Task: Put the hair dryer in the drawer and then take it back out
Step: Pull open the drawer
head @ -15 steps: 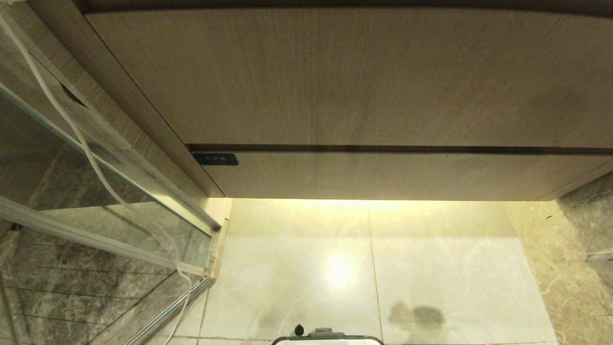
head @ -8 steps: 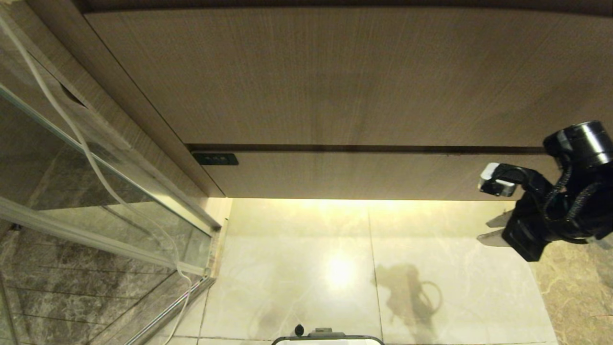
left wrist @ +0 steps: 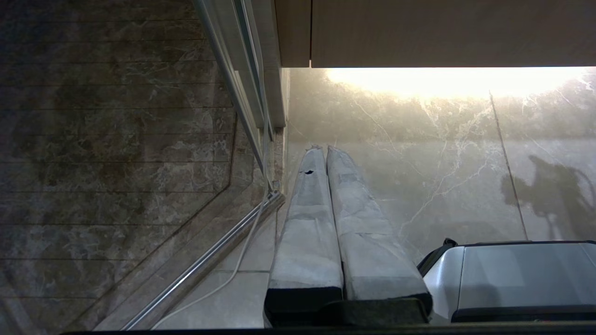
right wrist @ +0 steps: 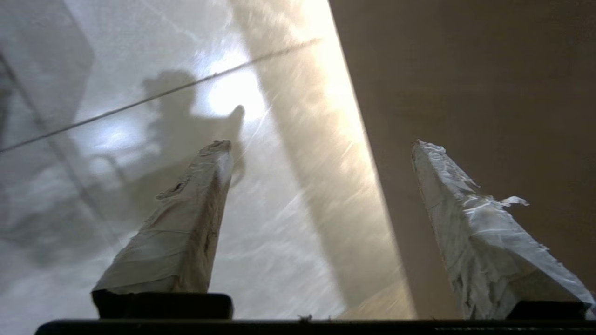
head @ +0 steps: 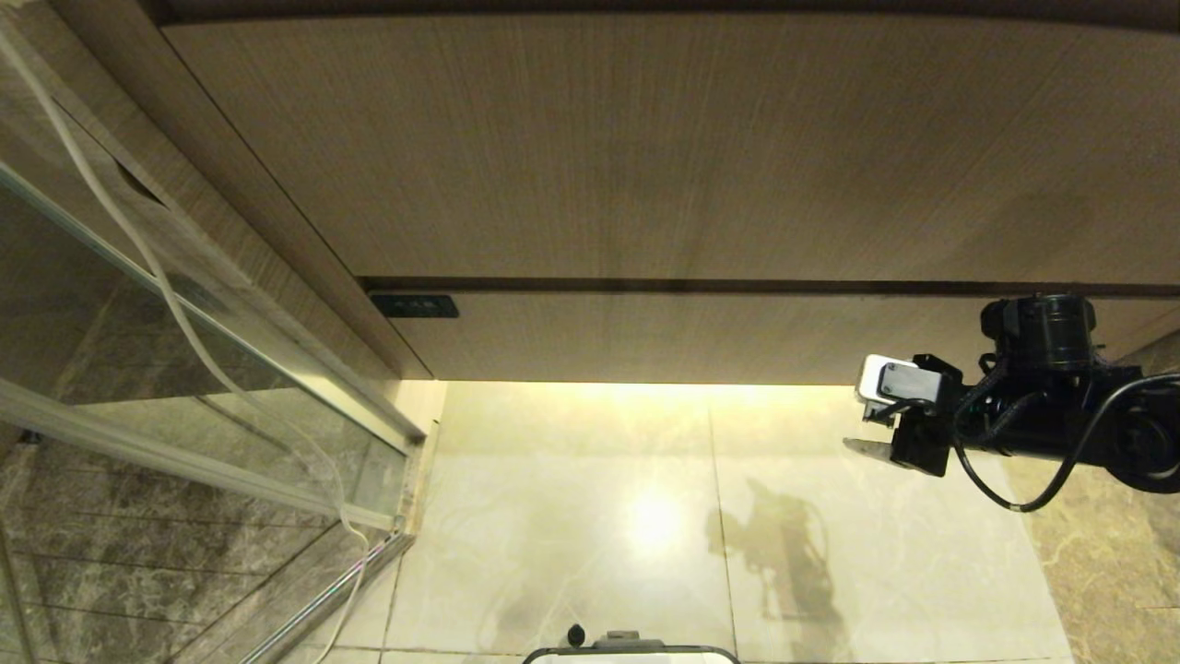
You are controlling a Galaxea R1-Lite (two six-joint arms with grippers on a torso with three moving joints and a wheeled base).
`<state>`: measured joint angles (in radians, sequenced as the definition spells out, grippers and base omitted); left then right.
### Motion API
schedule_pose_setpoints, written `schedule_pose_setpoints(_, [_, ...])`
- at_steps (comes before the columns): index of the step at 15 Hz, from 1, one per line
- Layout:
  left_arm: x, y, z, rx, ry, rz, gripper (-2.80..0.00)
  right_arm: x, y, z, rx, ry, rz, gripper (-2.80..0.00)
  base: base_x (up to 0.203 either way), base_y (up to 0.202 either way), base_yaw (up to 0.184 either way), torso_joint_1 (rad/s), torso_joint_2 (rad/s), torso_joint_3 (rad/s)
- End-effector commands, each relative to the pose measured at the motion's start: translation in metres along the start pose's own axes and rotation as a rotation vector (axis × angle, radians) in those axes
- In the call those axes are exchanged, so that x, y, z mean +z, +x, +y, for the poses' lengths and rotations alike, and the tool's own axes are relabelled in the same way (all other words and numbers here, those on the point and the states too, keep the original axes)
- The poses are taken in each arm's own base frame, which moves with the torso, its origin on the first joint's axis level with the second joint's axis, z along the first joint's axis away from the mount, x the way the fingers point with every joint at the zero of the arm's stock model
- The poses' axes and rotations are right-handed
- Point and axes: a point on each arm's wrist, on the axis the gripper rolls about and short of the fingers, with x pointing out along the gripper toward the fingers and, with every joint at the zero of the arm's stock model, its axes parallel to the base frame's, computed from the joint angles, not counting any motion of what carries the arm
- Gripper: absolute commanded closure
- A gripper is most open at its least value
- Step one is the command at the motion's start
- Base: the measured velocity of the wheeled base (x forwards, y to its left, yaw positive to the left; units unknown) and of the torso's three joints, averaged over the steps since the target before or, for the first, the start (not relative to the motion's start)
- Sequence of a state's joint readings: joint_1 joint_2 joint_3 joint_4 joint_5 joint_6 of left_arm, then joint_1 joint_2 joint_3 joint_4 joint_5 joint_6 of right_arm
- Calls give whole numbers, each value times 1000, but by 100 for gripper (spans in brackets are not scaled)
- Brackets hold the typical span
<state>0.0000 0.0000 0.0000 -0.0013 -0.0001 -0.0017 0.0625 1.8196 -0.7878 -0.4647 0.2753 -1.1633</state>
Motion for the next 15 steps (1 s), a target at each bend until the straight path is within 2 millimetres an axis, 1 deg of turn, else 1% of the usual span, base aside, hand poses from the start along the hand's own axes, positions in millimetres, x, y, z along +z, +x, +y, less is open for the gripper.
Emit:
schedule_pose_setpoints(1, [0, 0, 0, 0, 0, 0, 0, -20, 0, -6, -9, -176, -127, -280, 0, 0, 0, 0, 0, 0])
schedule_pose_setpoints(2, [0, 0, 0, 0, 0, 0, 0, -25, -5, -13, -34, -233, -189, -280, 0, 0, 0, 0, 0, 0])
schedule_pose_setpoints(4, [0, 0, 0, 0, 0, 1, 0, -26, -17, -29, -103, -261, -204, -280, 0, 0, 0, 0, 0, 0])
schedule_pose_setpoints(7, [0, 0, 0, 0, 0, 0, 0, -26, -22, -34, -120, -279, -261, -280, 0, 0, 0, 0, 0, 0])
schedule_pose_setpoints(10, [0, 0, 0, 0, 0, 0, 0, -25, -19, -38, -145, -299, -278, -280, 0, 0, 0, 0, 0, 0])
schedule_pose_setpoints(12, [0, 0, 0, 0, 0, 0, 0, -24, -16, -46, -171, -310, -278, -280, 0, 0, 0, 0, 0, 0])
schedule_pose_setpoints(15, [0, 0, 0, 0, 0, 1, 0, -27, -5, -50, -168, -310, -275, -280, 0, 0, 0, 0, 0, 0])
